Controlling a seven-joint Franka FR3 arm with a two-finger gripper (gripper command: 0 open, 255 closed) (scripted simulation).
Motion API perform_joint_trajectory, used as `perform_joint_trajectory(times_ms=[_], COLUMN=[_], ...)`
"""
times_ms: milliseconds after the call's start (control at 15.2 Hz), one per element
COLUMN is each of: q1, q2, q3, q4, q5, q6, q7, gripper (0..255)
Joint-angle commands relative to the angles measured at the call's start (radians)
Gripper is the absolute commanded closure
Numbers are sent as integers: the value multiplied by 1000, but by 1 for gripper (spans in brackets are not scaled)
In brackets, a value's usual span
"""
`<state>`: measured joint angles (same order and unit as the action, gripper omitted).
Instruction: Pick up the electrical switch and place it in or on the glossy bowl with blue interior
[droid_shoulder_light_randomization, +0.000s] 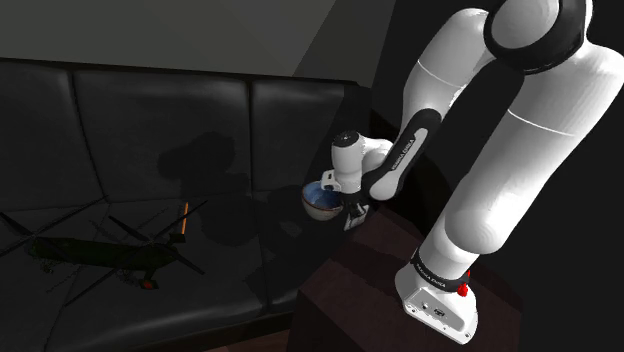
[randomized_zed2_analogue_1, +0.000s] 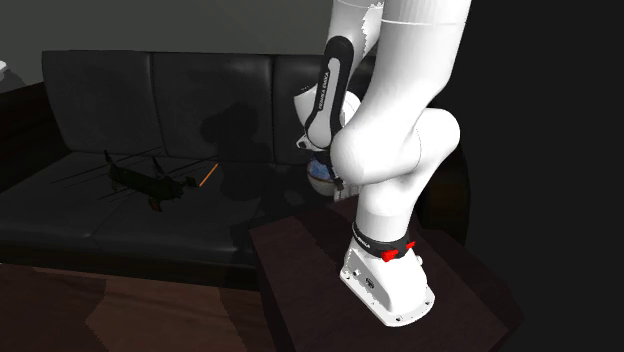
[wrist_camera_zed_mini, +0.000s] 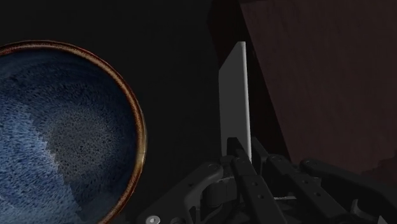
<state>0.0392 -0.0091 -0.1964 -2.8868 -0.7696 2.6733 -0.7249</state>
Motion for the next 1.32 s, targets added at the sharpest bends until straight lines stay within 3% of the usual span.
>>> perform_joint_trajectory(times_ms=[0, 594, 1254], q1=[4, 35, 63], q2=[-42, -240, -412], q3=[3, 5, 9], q4=[-7, -26, -11], q5=[37, 165, 246], q6=[-32, -199, -379], q7=[-37, -162, -246], gripper=[255, 255, 255])
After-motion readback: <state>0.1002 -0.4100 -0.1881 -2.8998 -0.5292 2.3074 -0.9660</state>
